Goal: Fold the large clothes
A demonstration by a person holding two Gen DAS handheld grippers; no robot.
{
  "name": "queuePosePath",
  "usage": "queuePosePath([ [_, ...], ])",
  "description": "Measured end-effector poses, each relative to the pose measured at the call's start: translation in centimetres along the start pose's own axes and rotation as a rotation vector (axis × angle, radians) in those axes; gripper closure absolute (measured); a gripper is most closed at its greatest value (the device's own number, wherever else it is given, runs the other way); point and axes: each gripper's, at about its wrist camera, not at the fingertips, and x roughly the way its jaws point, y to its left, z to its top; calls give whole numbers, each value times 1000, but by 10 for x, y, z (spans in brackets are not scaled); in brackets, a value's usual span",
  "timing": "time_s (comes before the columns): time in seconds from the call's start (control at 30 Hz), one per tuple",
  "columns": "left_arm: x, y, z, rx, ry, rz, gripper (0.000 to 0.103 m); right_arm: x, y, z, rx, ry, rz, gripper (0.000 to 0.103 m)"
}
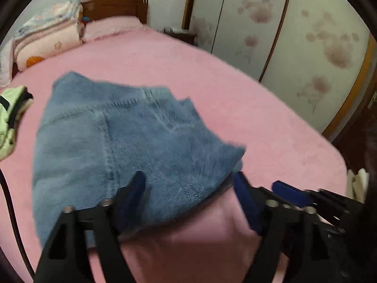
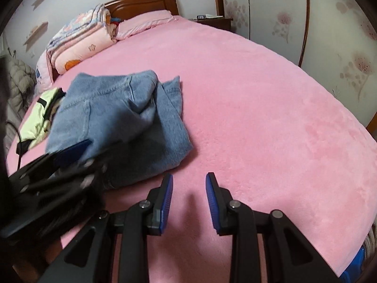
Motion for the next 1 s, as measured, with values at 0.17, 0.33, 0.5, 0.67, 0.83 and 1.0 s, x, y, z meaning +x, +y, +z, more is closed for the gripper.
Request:
queuePosePath([
  [0.17,-57,22,-9,-57,-67,21,22,-18,-1,4,9,-30,37,74],
  [0.33,-90,67,-28,-166,-76,119,20,-33,7,7,14,-45,98,56],
  [0.5,-86,124,-50,-318,-23,232,19,-30,13,10,35,-31,169,48],
  [0.67,-69,167,-65,-434,21,272,19,-7,25,30,37,31,235,48],
  [0.83,-49,183,-60,-463,2,259,19,40,33,54,112,161,291,48],
  [1.0,-29,177,-47,-415,-4,258,11,68,34,61,176,217,380,59],
])
